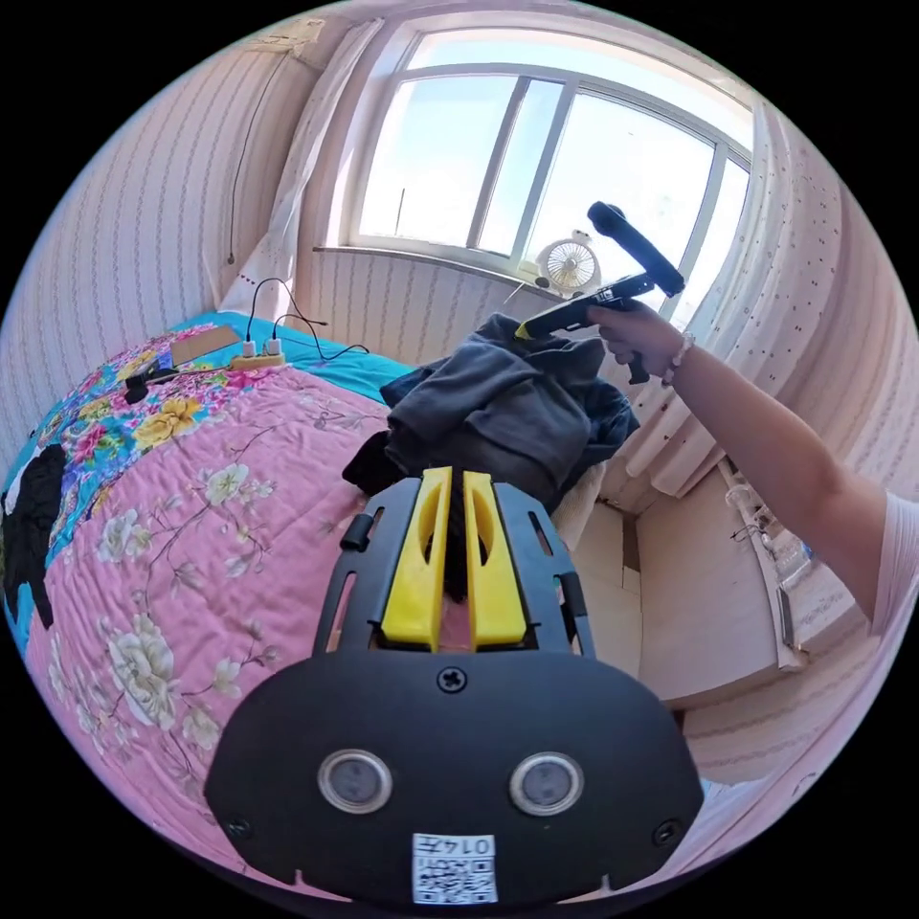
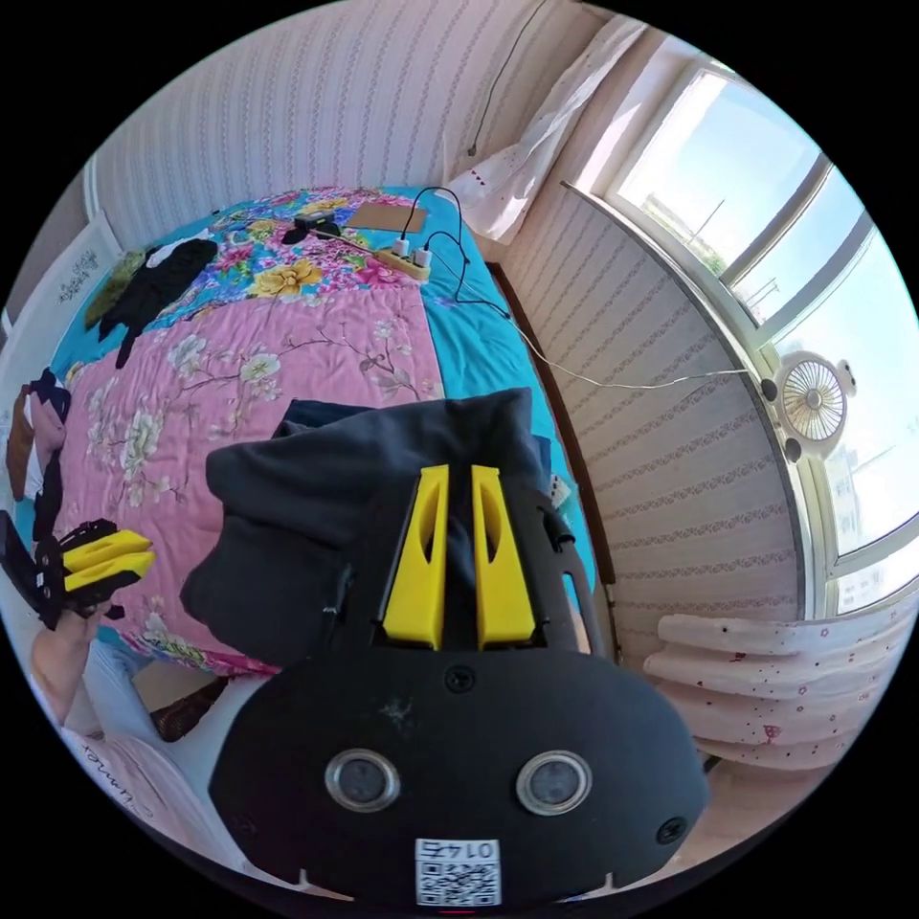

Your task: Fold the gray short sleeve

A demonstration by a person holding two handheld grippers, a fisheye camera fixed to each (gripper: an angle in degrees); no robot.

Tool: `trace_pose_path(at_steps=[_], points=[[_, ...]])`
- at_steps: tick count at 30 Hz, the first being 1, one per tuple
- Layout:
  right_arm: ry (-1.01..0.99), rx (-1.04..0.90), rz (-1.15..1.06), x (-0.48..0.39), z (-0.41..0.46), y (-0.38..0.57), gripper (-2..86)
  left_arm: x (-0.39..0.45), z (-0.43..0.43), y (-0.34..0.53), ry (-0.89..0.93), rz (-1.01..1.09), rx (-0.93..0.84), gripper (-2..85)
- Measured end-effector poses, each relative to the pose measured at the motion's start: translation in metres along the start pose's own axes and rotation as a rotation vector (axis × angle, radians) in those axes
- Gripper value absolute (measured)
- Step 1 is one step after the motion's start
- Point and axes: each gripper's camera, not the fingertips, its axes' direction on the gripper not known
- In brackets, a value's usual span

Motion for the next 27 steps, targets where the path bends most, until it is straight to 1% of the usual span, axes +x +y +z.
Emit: trace_pose_path(at_steps=[2, 5, 8, 12, 15, 16, 18, 20, 24, 27], points=[[-0.018, 0.056, 0.010, 0.003, -0.019, 0.007, 8.0, 0.014, 0.007, -0.006, 0.014, 0.032, 0.004, 3.6], [-0.030, 0.096, -0.005, 0.003, -0.037, 0.020, 8.6, 0.032, 0.024, -0.013, -0.024, 0.059, -0.031, 4.1], [0.001, 0.069, -0.041, -0.006, -0.037, 0.034, 8.9, 0.041, 0.037, -0.013, -0.043, 0.054, -0.047, 4.3], [0.003, 0.049, -0.045, -0.010, -0.025, 0.052, 8.7, 0.049, 0.066, -0.009, -0.018, 0.057, -0.088, 4.8], [0.007, -0.005, -0.013, -0.007, -0.001, 0.055, 6.4, 0.049, 0.109, -0.010, -0.083, 0.052, -0.199, 5.1], [0.004, 0.003, 0.001, -0.005, 0.003, 0.056, 6.1, 0.045, 0.123, -0.010, -0.065, 0.033, -0.217, 5.2], [-0.019, 0.048, 0.045, 0.003, 0.008, 0.058, 5.4, 0.037, 0.133, -0.013, -0.054, 0.002, -0.190, 5.1], [-0.006, 0.060, 0.028, 0.004, 0.011, 0.055, 5.1, 0.032, 0.141, -0.023, -0.059, 0.002, -0.175, 4.8], [0.031, 0.007, 0.000, 0.011, 0.025, 0.034, 4.4, 0.028, 0.164, -0.051, -0.110, 0.050, -0.191, 4.0], [0.007, -0.016, 0.016, 0.017, 0.032, 0.023, 3.5, 0.026, 0.171, -0.058, -0.113, 0.046, -0.201, 3.8]])
